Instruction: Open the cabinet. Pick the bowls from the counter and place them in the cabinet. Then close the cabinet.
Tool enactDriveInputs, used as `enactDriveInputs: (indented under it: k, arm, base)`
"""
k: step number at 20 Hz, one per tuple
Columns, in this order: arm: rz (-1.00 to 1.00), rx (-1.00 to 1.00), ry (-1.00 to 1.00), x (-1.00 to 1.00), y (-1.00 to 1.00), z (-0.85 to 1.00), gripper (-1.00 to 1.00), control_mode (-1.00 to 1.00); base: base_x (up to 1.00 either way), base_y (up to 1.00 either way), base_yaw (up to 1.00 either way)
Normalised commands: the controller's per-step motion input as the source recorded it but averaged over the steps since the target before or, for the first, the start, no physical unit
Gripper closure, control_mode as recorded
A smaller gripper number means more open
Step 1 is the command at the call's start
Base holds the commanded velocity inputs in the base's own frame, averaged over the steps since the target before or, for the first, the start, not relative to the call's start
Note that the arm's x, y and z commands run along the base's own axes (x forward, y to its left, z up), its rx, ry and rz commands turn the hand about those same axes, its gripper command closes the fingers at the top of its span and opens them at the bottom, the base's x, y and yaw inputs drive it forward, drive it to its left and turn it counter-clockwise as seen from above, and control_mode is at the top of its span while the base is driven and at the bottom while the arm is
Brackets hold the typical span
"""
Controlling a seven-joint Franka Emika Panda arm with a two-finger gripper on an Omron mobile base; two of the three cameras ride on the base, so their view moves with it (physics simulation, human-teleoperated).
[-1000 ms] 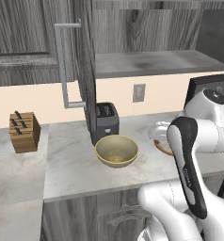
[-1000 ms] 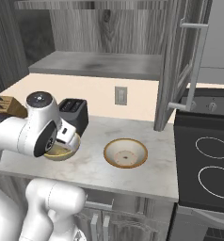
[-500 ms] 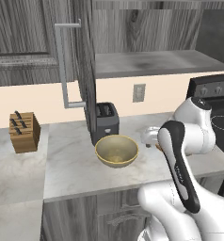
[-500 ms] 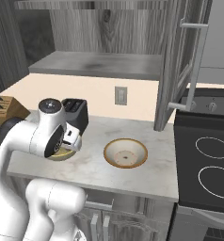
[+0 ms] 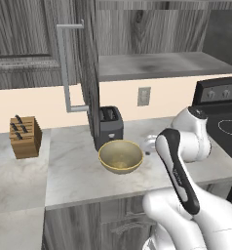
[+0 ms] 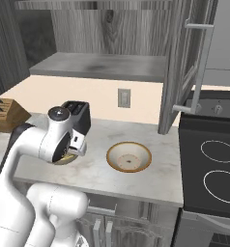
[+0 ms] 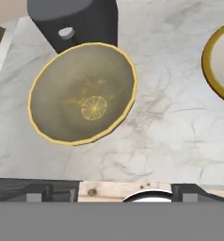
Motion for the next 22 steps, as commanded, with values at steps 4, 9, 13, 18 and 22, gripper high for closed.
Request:
enactDriveInputs:
  k: [4, 9, 13, 18, 22]
  arm:
    - [-0.01, 0.05, 0.00, 0.20, 0.00, -0.30, -1.00, -1.00]
    - [-0.01, 0.05, 0.00, 0.26, 0.00, -0.27, -1.00, -1.00]
    - [0.00, 0.05, 0.00, 0.34, 0.00, -0.25, -1.00, -1.00]
    - [0.00, 0.00, 0.00, 0.34, 0.00, -0.16, -1.00, -1.00]
    - [-0.04, 0.00, 0.00, 0.33, 0.00, -0.09, -1.00, -1.00]
  base:
    - [0.00, 0.00, 0.00]
    - [0.00, 0.00, 0.00]
    - [0.00, 0.00, 0.00]
    - [0.00, 0.00, 0.00]
    - [0.00, 0.00, 0.00]
